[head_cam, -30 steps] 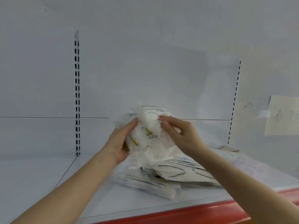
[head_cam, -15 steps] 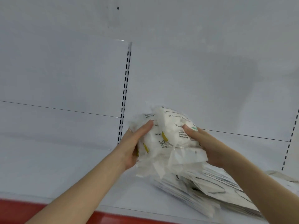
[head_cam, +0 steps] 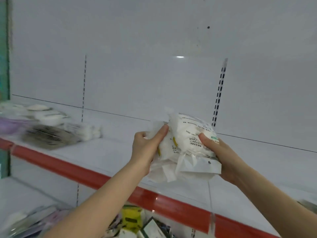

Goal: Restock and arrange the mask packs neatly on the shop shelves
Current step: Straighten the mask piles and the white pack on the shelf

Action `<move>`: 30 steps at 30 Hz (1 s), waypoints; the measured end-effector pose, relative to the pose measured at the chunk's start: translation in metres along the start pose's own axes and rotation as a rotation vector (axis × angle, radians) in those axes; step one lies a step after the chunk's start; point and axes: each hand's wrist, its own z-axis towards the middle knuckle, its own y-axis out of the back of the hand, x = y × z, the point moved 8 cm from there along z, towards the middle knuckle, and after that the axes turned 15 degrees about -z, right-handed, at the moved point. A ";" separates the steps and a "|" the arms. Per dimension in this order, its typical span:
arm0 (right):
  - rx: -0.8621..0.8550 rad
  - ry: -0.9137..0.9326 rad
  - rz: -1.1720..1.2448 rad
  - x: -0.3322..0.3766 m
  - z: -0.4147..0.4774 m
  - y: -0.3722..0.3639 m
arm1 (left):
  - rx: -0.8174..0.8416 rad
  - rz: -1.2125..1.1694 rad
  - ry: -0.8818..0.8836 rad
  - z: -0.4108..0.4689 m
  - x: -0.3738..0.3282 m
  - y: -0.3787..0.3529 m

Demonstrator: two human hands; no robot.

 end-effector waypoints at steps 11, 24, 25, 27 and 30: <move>0.121 0.123 -0.108 0.034 0.051 -0.258 | 0.048 0.158 -0.015 0.019 -0.119 0.196; 0.136 0.086 -0.246 0.068 0.210 -0.395 | -0.111 0.261 -0.074 0.164 -0.218 0.325; 0.131 0.101 -0.262 0.074 0.226 -0.407 | -0.113 0.289 -0.053 0.181 -0.225 0.332; 0.136 0.125 -0.279 0.086 0.260 -0.431 | -0.102 0.371 -0.020 0.214 -0.242 0.346; 0.177 0.130 -0.286 0.101 0.306 -0.468 | -0.113 0.417 0.020 0.260 -0.266 0.371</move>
